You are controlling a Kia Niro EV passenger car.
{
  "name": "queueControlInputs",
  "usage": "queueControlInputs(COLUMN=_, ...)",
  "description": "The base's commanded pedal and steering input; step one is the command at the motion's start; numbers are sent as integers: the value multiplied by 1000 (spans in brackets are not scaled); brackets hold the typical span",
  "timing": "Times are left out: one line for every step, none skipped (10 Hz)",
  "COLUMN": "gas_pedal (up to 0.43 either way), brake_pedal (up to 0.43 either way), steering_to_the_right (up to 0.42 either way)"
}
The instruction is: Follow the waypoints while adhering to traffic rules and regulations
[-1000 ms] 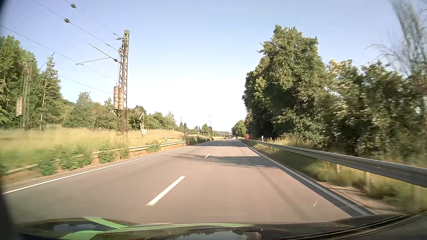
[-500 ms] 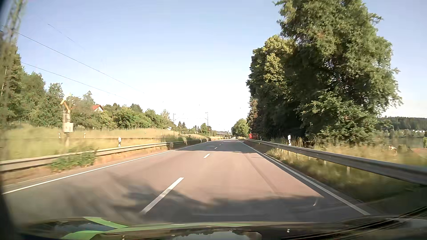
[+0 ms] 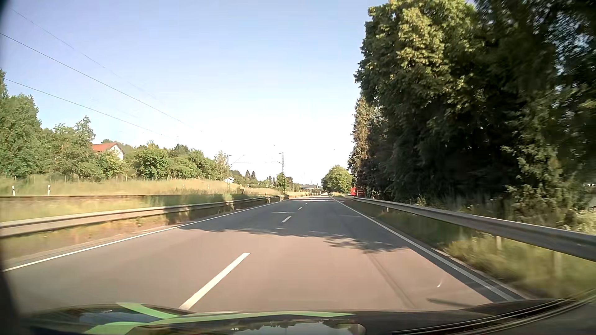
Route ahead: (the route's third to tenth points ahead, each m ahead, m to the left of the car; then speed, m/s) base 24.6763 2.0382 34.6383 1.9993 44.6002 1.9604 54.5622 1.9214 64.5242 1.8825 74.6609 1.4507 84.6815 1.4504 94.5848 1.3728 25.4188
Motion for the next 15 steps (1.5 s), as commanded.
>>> queueControlInputs(gas_pedal=220, brake_pedal=0, steering_to_the_right=-2)
queueControlInputs(gas_pedal=209, brake_pedal=0, steering_to_the_right=-2)
queueControlInputs(gas_pedal=197, brake_pedal=0, steering_to_the_right=-2)
queueControlInputs(gas_pedal=189, brake_pedal=0, steering_to_the_right=-2)
queueControlInputs(gas_pedal=189, brake_pedal=0, steering_to_the_right=-2)
queueControlInputs(gas_pedal=197, brake_pedal=0, steering_to_the_right=-2)
queueControlInputs(gas_pedal=209, brake_pedal=0, steering_to_the_right=-2)
queueControlInputs(gas_pedal=220, brake_pedal=0, steering_to_the_right=-1)
queueControlInputs(gas_pedal=220, brake_pedal=0, steering_to_the_right=-1)
queueControlInputs(gas_pedal=220, brake_pedal=0, steering_to_the_right=-1)
queueControlInputs(gas_pedal=228, brake_pedal=0, steering_to_the_right=1)
queueControlInputs(gas_pedal=240, brake_pedal=0, steering_to_the_right=1)
queueControlInputs(gas_pedal=260, brake_pedal=0, steering_to_the_right=0)
queueControlInputs(gas_pedal=268, brake_pedal=0, steering_to_the_right=0)
queueControlInputs(gas_pedal=280, brake_pedal=0, steering_to_the_right=0)
